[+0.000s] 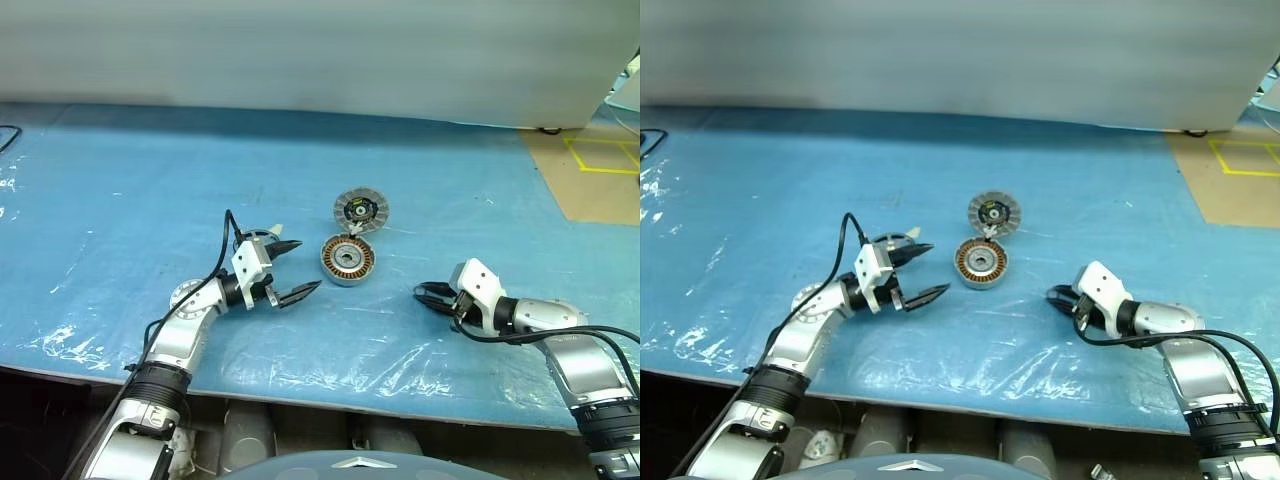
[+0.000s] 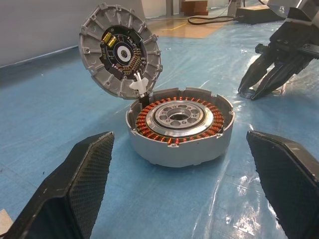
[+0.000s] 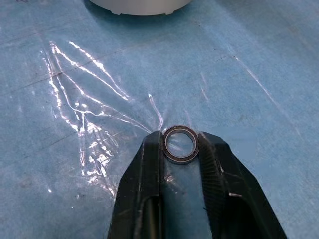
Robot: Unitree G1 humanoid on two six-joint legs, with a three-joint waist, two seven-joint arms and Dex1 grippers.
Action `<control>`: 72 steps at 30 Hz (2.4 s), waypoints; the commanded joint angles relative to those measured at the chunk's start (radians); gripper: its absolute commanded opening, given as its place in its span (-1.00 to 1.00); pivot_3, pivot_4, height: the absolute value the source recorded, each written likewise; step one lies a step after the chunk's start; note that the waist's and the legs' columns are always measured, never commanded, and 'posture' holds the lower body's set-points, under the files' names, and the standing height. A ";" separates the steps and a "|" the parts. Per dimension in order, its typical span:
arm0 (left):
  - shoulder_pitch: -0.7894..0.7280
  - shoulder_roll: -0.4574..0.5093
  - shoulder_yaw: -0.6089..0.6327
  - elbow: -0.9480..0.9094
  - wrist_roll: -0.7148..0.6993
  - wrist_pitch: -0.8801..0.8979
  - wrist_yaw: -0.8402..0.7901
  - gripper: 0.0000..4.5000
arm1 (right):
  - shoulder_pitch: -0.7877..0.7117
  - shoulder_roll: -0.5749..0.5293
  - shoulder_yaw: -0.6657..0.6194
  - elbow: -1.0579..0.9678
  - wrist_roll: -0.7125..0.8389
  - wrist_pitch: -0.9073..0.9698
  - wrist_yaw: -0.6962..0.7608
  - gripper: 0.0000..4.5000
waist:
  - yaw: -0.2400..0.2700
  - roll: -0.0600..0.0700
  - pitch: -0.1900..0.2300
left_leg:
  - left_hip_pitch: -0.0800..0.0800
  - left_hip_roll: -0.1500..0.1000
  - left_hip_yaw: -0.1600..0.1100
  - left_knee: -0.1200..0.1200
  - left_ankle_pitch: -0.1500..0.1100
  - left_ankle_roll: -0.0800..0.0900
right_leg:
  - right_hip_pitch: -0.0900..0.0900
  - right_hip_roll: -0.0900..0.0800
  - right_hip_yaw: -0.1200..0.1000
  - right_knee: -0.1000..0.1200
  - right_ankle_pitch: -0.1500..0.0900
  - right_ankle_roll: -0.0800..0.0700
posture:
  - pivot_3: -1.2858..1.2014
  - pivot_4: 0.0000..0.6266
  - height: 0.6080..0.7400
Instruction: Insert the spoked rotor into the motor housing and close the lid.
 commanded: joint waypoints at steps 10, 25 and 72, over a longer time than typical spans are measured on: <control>-0.025 0.009 -0.001 -0.059 -0.007 0.025 -0.002 1.00 | -0.085 0.071 -0.011 -0.126 0.109 0.124 -0.024 -0.74 | -0.007 0.001 0.001 | 0.001 0.000 0.000 -0.001 0.000 0.000 | 0.000 0.000 0.001 0.000 0.000 0.000 | 0.03 -0.52 1.00; -0.014 0.010 -0.001 -0.077 -0.009 0.042 0.001 1.00 | -0.413 0.179 0.197 -0.046 0.030 0.254 -0.069 -0.74 | -0.003 0.004 0.001 | -0.001 -0.001 0.000 -0.003 0.002 -0.004 | -0.005 0.001 0.002 0.001 0.000 0.000 | 0.03 -0.52 1.00; 0.039 0.018 -0.012 -0.092 0.009 0.052 0.013 1.00 | -0.432 0.306 0.191 -0.037 0.090 0.300 -0.049 0.25 | -0.002 0.004 0.001 | -0.002 -0.001 0.000 -0.002 0.002 -0.004 | -0.006 0.000 0.002 0.003 0.000 0.000 | 0.03 -0.52 1.00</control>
